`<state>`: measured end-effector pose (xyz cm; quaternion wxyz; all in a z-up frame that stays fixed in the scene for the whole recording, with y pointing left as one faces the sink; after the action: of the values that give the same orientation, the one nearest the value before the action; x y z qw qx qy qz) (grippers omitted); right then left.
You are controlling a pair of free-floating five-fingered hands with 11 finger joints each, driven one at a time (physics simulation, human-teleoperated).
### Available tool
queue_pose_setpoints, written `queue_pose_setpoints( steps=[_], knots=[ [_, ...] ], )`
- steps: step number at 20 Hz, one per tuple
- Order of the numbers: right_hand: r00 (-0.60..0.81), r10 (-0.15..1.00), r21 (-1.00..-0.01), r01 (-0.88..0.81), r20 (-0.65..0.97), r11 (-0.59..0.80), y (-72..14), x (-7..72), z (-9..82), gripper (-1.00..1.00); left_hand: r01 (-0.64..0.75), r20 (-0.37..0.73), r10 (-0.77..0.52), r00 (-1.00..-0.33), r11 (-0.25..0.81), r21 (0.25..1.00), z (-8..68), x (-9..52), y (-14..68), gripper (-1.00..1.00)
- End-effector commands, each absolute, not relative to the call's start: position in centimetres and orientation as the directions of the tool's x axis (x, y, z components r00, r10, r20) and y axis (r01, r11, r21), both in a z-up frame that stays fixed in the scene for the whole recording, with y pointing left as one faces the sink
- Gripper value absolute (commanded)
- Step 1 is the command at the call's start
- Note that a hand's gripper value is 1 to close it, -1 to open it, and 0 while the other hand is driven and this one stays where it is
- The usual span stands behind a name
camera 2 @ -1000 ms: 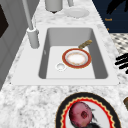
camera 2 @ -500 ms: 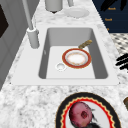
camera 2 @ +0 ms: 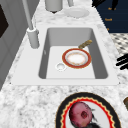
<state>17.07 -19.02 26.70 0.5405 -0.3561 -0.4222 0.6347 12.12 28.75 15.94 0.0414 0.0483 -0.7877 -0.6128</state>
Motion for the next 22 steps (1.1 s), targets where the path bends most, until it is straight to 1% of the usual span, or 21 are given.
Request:
queue_pose_setpoints(
  steps=[1, 11, 22],
  knots=[
    [-0.140, 0.988, -0.938, -0.347, 0.067, 0.015, -19.0, 19.1, 26.5, -1.00, -0.025, 0.006, -0.127, -0.992, 0.244, 0.969, 15.9, 12.1, 28.7, 0.00],
    [-0.143, 0.986, -0.956, -0.290, 0.083, 0.039, -19.0, 24.4, 26.2, -1.00, -0.026, 0.005, -0.128, -0.992, 0.245, 0.969, 15.9, 12.1, 28.7, 0.00],
    [-0.162, 0.985, -0.977, -0.212, 0.055, 0.020, -17.4, 30.4, 26.9, -1.00, -0.027, 0.005, -0.128, -0.992, 0.245, 0.969, 15.9, 12.1, 28.7, 0.00]
  ],
)
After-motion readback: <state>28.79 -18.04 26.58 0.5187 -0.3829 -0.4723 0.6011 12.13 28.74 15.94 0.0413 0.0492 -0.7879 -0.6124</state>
